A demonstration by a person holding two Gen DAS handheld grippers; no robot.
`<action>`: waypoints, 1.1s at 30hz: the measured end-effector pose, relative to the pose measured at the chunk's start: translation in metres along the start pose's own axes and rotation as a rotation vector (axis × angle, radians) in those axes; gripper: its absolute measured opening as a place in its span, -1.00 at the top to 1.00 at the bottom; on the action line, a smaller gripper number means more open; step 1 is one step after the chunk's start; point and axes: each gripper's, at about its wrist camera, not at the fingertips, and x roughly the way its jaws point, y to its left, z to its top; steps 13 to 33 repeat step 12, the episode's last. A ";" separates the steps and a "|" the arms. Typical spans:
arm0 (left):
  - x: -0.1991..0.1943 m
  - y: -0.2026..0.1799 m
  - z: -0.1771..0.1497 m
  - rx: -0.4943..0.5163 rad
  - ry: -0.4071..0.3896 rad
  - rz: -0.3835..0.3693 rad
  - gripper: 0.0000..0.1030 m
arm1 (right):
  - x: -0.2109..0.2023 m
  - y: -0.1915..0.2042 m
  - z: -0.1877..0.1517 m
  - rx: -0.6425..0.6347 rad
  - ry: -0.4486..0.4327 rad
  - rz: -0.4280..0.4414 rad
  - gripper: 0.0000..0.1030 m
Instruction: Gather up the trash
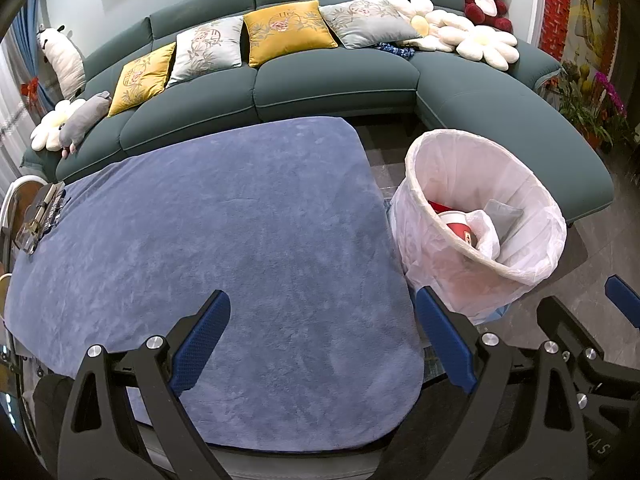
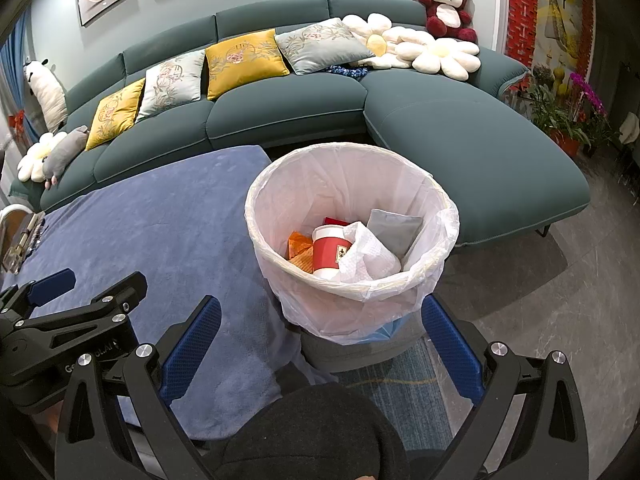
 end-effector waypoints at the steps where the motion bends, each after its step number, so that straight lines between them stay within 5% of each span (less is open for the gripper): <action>1: 0.000 0.000 0.000 -0.002 0.000 -0.001 -0.74 | 0.000 0.000 0.000 -0.001 -0.001 -0.001 -0.88; 33: 0.002 0.005 -0.001 -0.013 -0.001 -0.013 -0.74 | -0.001 0.001 0.000 -0.003 0.000 -0.001 -0.88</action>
